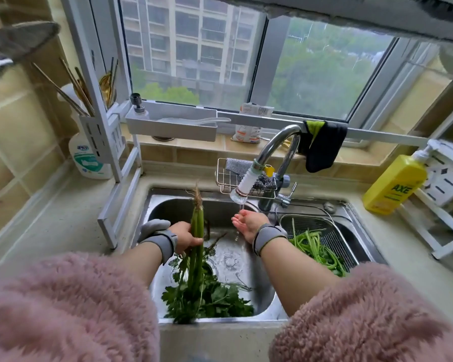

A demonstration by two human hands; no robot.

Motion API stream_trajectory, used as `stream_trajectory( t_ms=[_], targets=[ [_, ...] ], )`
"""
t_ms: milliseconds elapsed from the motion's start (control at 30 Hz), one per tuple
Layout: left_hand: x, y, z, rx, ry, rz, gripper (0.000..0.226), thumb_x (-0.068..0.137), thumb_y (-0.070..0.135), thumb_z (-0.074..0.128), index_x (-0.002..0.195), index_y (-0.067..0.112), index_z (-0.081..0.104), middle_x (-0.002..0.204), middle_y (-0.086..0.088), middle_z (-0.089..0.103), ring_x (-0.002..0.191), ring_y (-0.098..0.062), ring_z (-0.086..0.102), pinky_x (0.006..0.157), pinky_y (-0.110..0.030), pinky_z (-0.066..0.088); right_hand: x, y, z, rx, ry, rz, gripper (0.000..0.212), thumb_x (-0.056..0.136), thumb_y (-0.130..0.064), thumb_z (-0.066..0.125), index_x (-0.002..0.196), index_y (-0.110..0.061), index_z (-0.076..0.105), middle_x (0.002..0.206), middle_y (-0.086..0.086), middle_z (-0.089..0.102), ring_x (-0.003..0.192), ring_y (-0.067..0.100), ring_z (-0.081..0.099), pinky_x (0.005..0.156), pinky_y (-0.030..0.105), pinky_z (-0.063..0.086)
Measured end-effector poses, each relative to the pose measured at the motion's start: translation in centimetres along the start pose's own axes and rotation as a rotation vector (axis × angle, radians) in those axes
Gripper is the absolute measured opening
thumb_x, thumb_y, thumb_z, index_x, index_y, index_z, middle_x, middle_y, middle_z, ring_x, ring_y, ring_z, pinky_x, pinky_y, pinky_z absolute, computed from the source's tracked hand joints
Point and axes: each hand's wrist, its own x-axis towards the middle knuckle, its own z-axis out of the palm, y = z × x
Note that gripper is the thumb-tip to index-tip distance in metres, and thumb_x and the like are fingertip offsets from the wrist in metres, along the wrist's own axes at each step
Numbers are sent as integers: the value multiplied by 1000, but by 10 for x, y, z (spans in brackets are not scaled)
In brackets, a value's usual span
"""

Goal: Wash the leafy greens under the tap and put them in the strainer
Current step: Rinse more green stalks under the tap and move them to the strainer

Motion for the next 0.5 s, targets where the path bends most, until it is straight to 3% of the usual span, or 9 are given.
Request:
stream_trajectory(
  t_ms=[100,167,233,267,300,333,400,433,500],
  targets=[
    [8,7,5,-9,6,-29,32,91,22,58,118,4,56,114,-15,64,95,-24,62,79,-28,47,20,-2,-4,78,-19,-24,40,98,8,29,138,9,32,144,24,37,134,31,39,113,30,30],
    [13,8,8,-3,-1,-54,33,91,25,58,119,7,56,114,-13,64,99,-24,61,83,-30,47,27,-4,-6,92,-26,-49,41,93,15,36,134,15,35,134,27,46,123,30,51,105,21,38],
    [18,12,14,13,10,-95,35,91,29,58,120,9,55,111,-10,63,98,-22,60,80,-29,48,38,-9,-9,89,-48,-31,30,93,11,42,121,21,45,109,27,56,79,20,70,70,11,53],
    [18,11,14,34,5,-105,36,91,31,58,120,10,55,110,-9,63,96,-20,59,77,-28,48,37,-8,-7,120,-72,-1,26,95,6,41,115,20,49,99,26,59,59,14,69,54,10,53],
    [22,13,18,28,15,-123,38,91,33,58,121,10,56,110,-9,63,94,-20,59,75,-27,48,37,-10,-8,76,-95,31,26,97,2,38,115,19,49,94,26,63,56,12,69,52,10,52],
    [24,14,21,18,19,-145,39,90,34,58,121,10,56,110,-9,63,94,-20,59,76,-28,48,38,-12,-9,20,-106,58,29,98,3,35,120,17,46,98,26,66,72,15,72,65,11,53],
    [26,18,24,19,31,-167,42,90,37,59,122,9,55,108,-8,62,96,-21,59,78,-29,48,41,-15,-10,-117,-96,34,39,94,16,31,132,14,36,122,29,56,113,31,60,91,21,50],
    [28,21,27,20,39,-177,45,90,37,58,123,9,54,109,-8,62,99,-22,59,81,-30,48,42,-16,-12,-192,-110,25,43,91,19,31,133,11,36,123,28,54,113,34,57,84,22,54],
    [33,25,32,20,62,-190,46,90,37,57,126,7,52,117,-11,62,107,-25,59,88,-33,47,40,-17,-16,-347,-144,-11,37,90,16,37,124,3,48,99,18,60,83,21,61,53,20,48]
  ],
)
